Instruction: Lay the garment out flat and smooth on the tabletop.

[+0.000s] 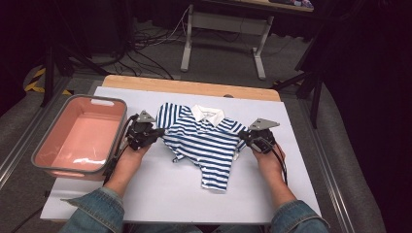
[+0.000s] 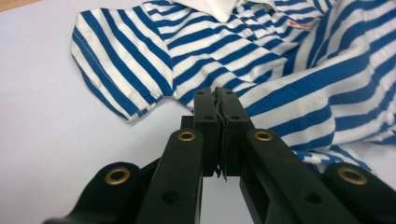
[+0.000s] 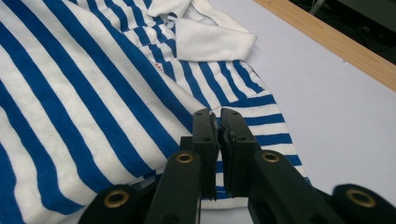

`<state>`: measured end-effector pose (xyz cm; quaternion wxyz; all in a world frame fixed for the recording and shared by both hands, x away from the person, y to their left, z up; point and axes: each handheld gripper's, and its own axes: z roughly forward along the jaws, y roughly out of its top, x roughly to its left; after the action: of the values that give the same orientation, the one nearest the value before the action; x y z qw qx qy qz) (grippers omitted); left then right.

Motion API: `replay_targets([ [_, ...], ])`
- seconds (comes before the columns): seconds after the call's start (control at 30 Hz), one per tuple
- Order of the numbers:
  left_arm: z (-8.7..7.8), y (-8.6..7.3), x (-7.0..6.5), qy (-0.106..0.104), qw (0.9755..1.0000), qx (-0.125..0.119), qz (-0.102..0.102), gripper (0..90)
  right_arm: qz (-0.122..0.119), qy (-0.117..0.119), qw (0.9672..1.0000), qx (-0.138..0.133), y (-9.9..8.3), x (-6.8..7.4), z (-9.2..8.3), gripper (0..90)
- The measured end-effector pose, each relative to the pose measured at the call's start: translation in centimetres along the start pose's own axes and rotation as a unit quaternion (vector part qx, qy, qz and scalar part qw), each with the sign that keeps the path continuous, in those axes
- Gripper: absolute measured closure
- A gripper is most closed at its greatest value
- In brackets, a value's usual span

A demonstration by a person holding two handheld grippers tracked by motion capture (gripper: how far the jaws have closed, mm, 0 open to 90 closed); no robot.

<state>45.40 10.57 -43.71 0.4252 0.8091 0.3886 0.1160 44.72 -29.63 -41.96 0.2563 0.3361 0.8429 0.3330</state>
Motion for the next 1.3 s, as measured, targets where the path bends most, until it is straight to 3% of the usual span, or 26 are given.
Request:
replay_targets([
  [0.07,-0.2,-0.1,0.0,0.006,1.0,0.002,-0.008,75.1,0.002,0.0,1.0,0.005,-0.1,0.0,0.1,78.2],
  [0.13,-0.8,-0.1,0.0,-0.001,0.9998,-0.001,-0.02,56.9,0.004,-0.001,1.0,0.003,-0.4,0.2,-0.1,68.3],
  [0.2,-1.7,-0.2,0.0,-0.026,0.9991,-0.01,-0.034,51.5,0.004,-0.002,1.0,-0.001,-0.6,0.4,-0.6,64.7],
  [0.27,-2.4,-0.3,-0.2,-0.04,0.9985,-0.015,-0.034,47.7,0.002,0.001,1.0,-0.006,-0.9,0.6,-1.3,62.2],
  [0.47,-4.1,-1.0,-2.8,-0.067,0.9975,-0.02,-0.001,44.9,0.006,0.014,0.9998,-0.014,-2.1,1.8,-3.0,59.5],
  [0.53,-4.3,-1.2,-3.4,-0.091,0.9957,-0.017,0.01,47.7,0.006,0.021,0.9996,-0.016,-2.5,2.2,-3.4,59.3],
  [0.63,-4.1,-1.5,-4.6,-0.132,0.9911,0.001,0.015,51.6,0.005,0.029,0.9994,-0.019,-2.8,2.8,-3.8,59.4],
  [0.7,-3.9,-1.7,-5.1,-0.141,0.9898,0.009,0.018,51.7,0.005,0.034,0.9992,-0.02,-2.9,3.2,-4.0,59.4],
  [0.87,-3.2,-2.3,-6.0,-0.154,0.987,0.038,0.027,52.1,0.003,0.04,0.9988,-0.029,-3.0,3.9,-4.8,59.1],
  [1.17,-2.1,-3.1,-7.0,-0.145,0.9845,0.082,0.053,52.4,0.012,0.046,0.9977,-0.048,-3.4,4.3,-5.5,57.2],
  [1.3,-1.6,-3.3,-7.3,-0.148,0.9833,0.093,0.052,52.6,0.022,0.045,0.997,-0.059,-3.7,4.3,-5.8,56.6],
])
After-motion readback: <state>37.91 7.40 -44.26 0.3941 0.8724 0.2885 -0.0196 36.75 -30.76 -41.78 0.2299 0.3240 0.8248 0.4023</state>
